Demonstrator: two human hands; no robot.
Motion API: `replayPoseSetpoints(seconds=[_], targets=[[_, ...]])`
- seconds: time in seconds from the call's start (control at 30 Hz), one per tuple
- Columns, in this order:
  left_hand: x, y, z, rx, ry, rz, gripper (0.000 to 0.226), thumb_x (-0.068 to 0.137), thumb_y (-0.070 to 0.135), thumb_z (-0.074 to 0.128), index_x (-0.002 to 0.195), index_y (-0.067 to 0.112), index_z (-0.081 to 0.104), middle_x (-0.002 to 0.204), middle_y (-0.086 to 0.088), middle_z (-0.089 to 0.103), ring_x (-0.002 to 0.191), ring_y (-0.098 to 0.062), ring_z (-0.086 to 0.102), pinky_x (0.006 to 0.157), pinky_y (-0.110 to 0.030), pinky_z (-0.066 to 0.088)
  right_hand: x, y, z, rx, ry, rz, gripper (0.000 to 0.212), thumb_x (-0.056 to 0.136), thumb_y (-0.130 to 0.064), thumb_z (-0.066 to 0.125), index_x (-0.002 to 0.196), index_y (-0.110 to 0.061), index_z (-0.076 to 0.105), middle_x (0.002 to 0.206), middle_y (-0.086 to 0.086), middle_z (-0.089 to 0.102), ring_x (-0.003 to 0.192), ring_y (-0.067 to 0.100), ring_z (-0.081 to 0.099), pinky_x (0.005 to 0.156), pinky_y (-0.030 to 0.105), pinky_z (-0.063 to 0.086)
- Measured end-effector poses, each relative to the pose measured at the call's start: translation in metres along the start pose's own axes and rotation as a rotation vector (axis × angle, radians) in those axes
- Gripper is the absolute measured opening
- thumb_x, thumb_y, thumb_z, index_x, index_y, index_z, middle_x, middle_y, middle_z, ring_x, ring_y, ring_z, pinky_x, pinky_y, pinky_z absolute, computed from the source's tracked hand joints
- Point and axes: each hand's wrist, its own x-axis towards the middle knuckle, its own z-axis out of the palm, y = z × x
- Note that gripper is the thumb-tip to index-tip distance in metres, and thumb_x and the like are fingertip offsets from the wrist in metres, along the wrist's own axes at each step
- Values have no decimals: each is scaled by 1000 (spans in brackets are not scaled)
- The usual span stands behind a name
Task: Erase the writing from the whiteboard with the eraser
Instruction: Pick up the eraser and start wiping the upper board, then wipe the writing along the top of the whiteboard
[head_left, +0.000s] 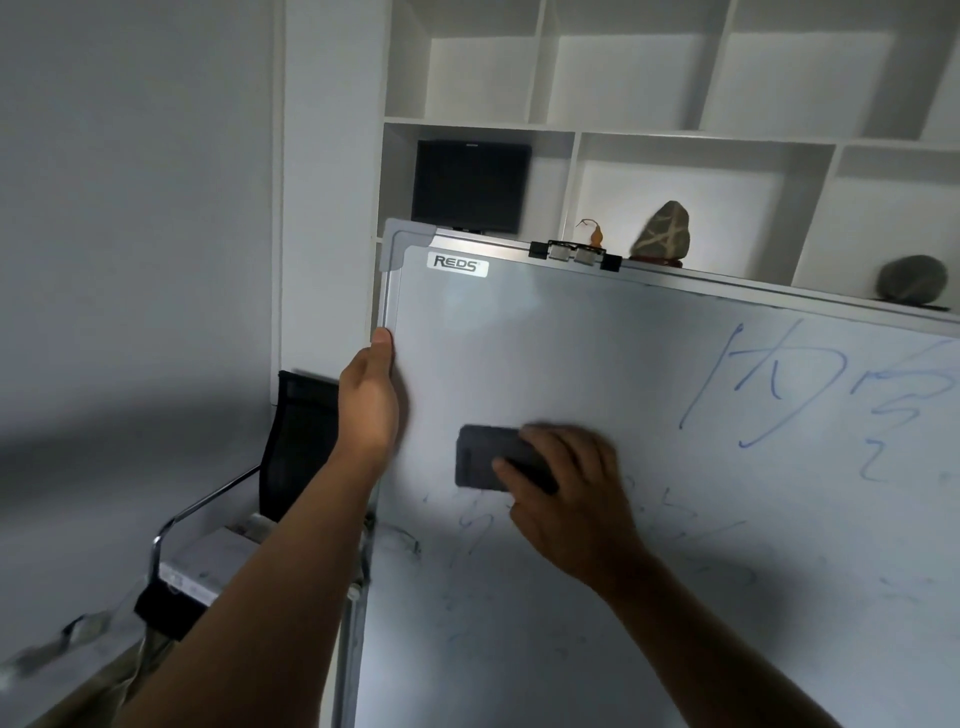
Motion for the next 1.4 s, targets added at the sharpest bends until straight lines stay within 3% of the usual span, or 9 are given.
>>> replayPoseSetpoints(seconds=[0.1,0.23,0.37,0.5,0.67,0.8,1.0,1.1,1.4], targets=[[-1,1,2,45,25,-14,38,100,44,39,88,11,54,79,2,53,69,-1,49,55,-2,38,-1,-9,1,18,107,220,30,85,-18,56,114,-24,61,123,17,57,107,36,51,93,46,39],[-1,2,0,76,23,6,39,100,45,39,85,11,52,75,-4,42,64,-7,42,59,-9,39,-15,-28,10,41,-48,-120,33,89,-15,60,119,-27,67,122,14,64,109,33,59,96,44,42],[-5,6,2,80,23,-8,42,101,42,39,73,12,50,72,4,50,66,-3,48,57,-1,39,-7,-25,13,31,50,219,37,89,-13,63,124,-25,64,122,18,63,110,36,54,92,46,44],[-7,8,0,71,22,-18,41,101,42,38,84,10,58,76,7,55,70,-1,50,70,-15,37,-15,-46,21,50,-92,-129,38,94,-14,52,127,-28,63,127,14,62,112,33,56,99,45,42],[-11,11,1,67,39,-3,58,101,41,39,115,-15,51,114,-26,54,110,-31,52,98,-33,40,0,-35,15,-14,101,297,30,98,-19,48,124,-24,63,128,17,55,113,37,48,94,46,42],[-8,6,-1,86,38,13,62,101,43,38,116,-16,45,126,-32,45,119,-41,45,101,-39,39,-16,-40,14,16,-110,-86,38,99,-15,39,127,-27,60,129,14,59,115,33,51,96,45,43],[-9,2,3,135,108,38,51,101,43,38,94,-4,56,99,-28,56,97,-35,56,86,-34,41,9,-15,-10,47,130,556,40,88,-27,57,126,-19,49,129,17,48,113,34,47,94,44,42],[-13,-2,6,265,150,158,41,100,40,33,100,7,58,97,-6,58,101,-28,55,86,-33,40,9,-12,-19,39,1,260,41,84,-25,58,124,-21,50,125,14,55,110,32,49,90,45,48],[-36,64,77,682,88,900,49,89,31,47,135,13,48,134,-15,46,122,-28,42,100,-41,33,3,46,-44,-59,22,203,45,82,-22,66,125,-18,50,121,18,60,105,33,52,85,43,50]])
